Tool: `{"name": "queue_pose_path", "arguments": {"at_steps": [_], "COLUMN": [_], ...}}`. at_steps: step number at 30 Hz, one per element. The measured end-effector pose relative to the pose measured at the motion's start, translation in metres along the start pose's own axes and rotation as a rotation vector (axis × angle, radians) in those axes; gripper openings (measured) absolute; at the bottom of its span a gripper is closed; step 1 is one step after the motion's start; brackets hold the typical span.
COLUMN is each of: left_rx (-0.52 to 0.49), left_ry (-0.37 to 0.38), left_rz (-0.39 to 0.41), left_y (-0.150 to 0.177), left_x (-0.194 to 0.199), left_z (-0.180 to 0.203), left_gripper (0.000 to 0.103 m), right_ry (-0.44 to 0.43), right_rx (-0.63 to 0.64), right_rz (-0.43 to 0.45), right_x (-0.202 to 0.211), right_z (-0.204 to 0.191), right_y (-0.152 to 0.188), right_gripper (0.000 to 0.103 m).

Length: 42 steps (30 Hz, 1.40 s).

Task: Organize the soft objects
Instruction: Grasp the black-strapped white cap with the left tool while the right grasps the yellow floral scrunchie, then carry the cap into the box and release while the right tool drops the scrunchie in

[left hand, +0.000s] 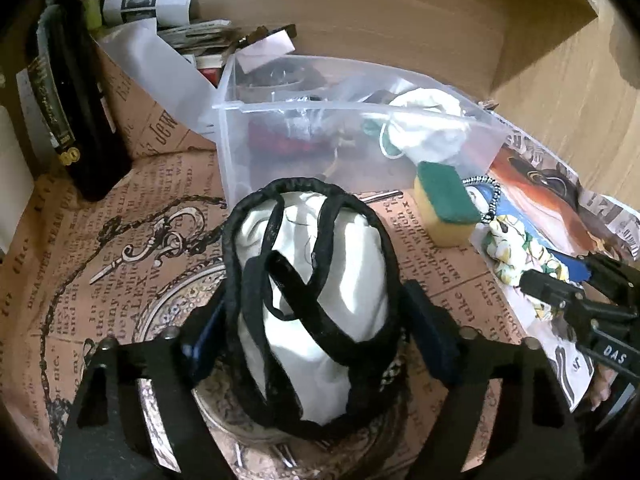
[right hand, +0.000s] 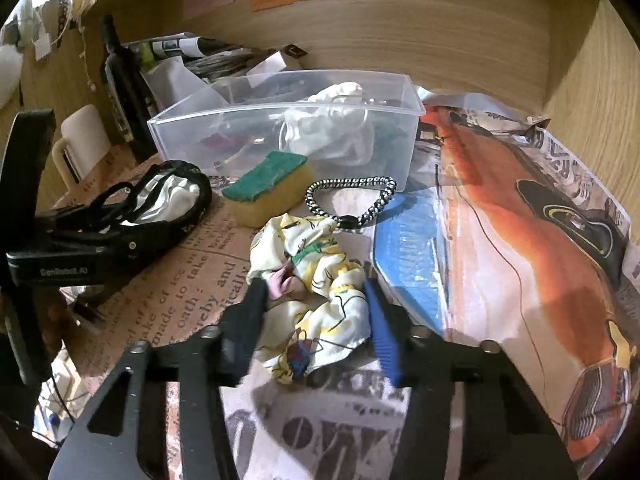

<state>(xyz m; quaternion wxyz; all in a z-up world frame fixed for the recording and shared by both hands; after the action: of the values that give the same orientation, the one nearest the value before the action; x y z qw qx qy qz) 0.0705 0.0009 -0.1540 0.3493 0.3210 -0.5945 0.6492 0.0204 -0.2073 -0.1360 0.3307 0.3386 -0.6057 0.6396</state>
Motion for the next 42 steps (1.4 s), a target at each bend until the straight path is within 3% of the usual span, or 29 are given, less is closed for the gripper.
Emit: {"name": "queue_pose_path", "arguments": {"at_steps": [4, 8, 10, 12, 20, 21, 23, 24, 25, 28, 32, 35, 37, 39, 42], "left_rx": [-0.005, -0.019, -0.025, -0.032, -0.066, -0.070, -0.075, -0.073, -0.073, -0.112, -0.136, -0.109, -0.104, -0.103, -0.097], "left_ry": [0.005, 0.013, 0.013, 0.046, 0.047, 0.042, 0.030, 0.017, 0.002, 0.006, 0.043, 0.080, 0.128, 0.123, 0.115], "left_rz": [0.015, 0.030, 0.042, 0.050, 0.126, 0.124, 0.115, 0.120, 0.129, 0.078, -0.047, -0.080, -0.082, -0.075, -0.062], "left_y": [0.004, 0.008, 0.007, 0.005, -0.008, -0.010, -0.013, -0.014, -0.015, -0.020, -0.027, -0.027, -0.027, -0.026, -0.020], "left_x": [0.009, 0.022, 0.027, 0.034, 0.058, 0.058, 0.056, 0.054, 0.051, 0.033, -0.005, -0.023, -0.024, -0.023, -0.016], "left_z": [-0.001, 0.000, 0.000, 0.000, 0.010, 0.011, 0.013, 0.013, 0.014, 0.018, 0.025, 0.022, 0.019, 0.016, 0.013], "left_gripper": [0.060, 0.044, 0.023, 0.014, 0.013, 0.021, 0.051, 0.074, 0.086, 0.092, 0.093, 0.092, 0.066, 0.049, 0.037], "right_ry": [-0.016, -0.018, -0.017, -0.016, -0.005, -0.003, 0.000, 0.001, 0.001, -0.002, -0.009, -0.010, -0.009, -0.009, -0.017], "right_rx": [-0.005, 0.003, 0.007, 0.010, 0.027, 0.029, 0.032, 0.032, 0.033, 0.028, 0.018, 0.011, 0.003, -0.005, -0.010], "right_rz": [0.007, 0.032, 0.049, 0.068, 0.166, 0.177, 0.204, 0.214, 0.223, 0.234, 0.218, 0.209, 0.205, 0.200, 0.196], "right_x": [0.003, 0.010, 0.015, 0.021, 0.050, 0.053, 0.059, 0.061, 0.063, 0.064, 0.058, 0.056, 0.054, 0.052, 0.049], "right_z": [0.000, -0.003, -0.004, -0.005, -0.007, -0.007, -0.007, -0.007, -0.007, -0.005, -0.001, 0.002, 0.005, 0.008, 0.011], "right_y": [0.000, -0.001, -0.002, -0.004, -0.017, -0.019, -0.024, -0.025, -0.027, -0.028, -0.027, -0.025, -0.026, -0.026, -0.028], "right_gripper": [0.027, 0.025, 0.025, 0.024, 0.021, 0.021, 0.021, 0.021, 0.021, 0.021, 0.021, 0.021, 0.021, 0.021, 0.021]}}
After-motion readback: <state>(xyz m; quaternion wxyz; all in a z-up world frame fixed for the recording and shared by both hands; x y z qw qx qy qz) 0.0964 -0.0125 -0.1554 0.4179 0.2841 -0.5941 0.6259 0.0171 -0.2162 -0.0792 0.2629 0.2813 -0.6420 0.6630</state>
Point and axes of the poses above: each gripper's, at about its wrist camera, not at the fingertips, and x roughly against the way its jaws point, z to its right, y to its underside, the point moved 1 cm from there along -x, roughly the way its jaws point, and after that the axes turned 10 degrees about -z, right-handed, at the moved point
